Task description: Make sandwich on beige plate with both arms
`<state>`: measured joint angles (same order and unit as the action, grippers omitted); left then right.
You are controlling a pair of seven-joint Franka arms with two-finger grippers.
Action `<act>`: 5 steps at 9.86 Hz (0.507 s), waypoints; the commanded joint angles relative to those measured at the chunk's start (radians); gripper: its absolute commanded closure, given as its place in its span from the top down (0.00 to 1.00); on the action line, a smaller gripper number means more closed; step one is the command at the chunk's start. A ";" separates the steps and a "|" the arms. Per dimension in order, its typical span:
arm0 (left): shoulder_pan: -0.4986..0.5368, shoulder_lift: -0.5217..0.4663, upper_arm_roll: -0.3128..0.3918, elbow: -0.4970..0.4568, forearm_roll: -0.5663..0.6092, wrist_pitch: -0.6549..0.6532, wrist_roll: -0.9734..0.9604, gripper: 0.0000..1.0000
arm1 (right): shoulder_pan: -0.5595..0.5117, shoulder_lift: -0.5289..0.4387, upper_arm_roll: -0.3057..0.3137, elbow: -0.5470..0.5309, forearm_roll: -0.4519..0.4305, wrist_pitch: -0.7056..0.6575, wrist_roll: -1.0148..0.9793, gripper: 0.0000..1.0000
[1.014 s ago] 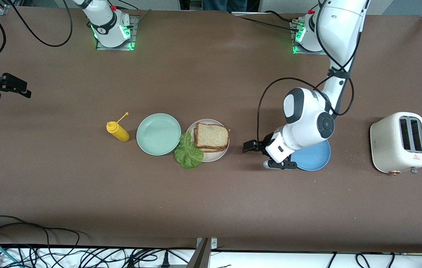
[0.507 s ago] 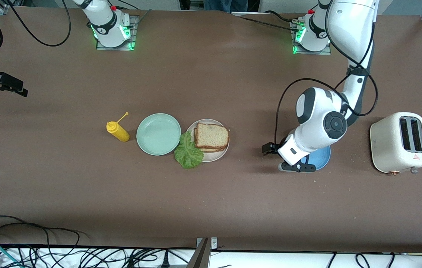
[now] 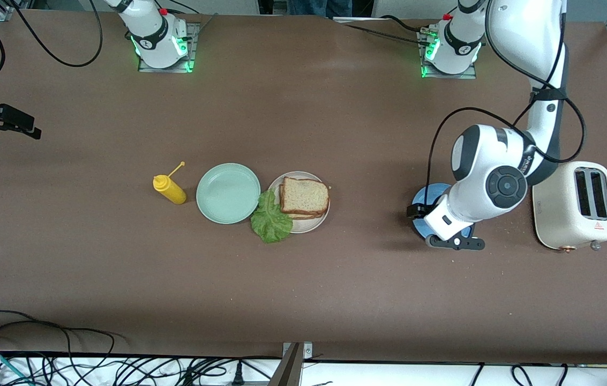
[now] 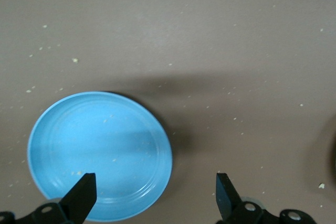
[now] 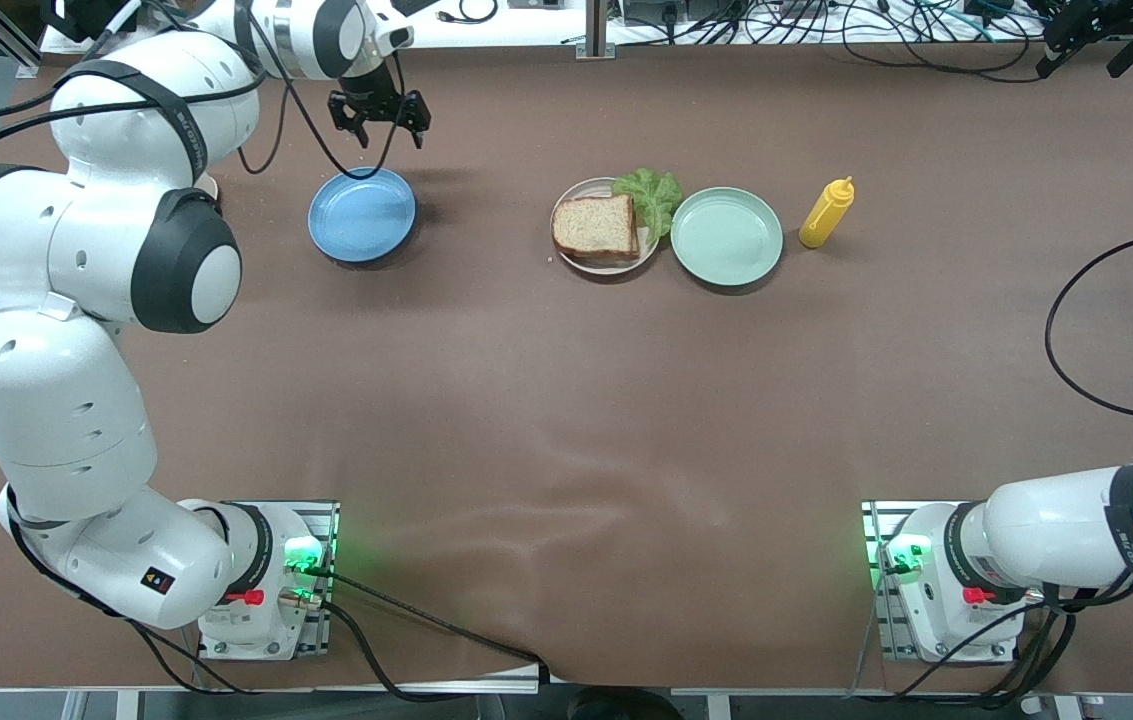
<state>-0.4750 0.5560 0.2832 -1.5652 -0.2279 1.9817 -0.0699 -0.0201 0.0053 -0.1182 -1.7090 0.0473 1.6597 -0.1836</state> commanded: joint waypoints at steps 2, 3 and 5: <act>0.018 -0.010 0.014 0.046 0.042 -0.090 -0.011 1.00 | 0.000 0.005 0.003 0.037 -0.004 -0.020 -0.004 1.00; 0.021 -0.011 0.016 0.048 0.042 -0.101 -0.011 1.00 | -0.001 0.011 0.003 0.049 -0.023 -0.021 -0.004 1.00; 0.024 -0.028 0.036 0.048 0.042 -0.118 -0.011 1.00 | -0.004 0.030 0.000 0.080 -0.035 -0.023 -0.007 1.00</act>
<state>-0.4545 0.5532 0.3149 -1.5232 -0.2262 1.8993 -0.0699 -0.0200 0.0079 -0.1181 -1.6766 0.0260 1.6598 -0.1840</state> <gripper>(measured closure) 0.000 0.000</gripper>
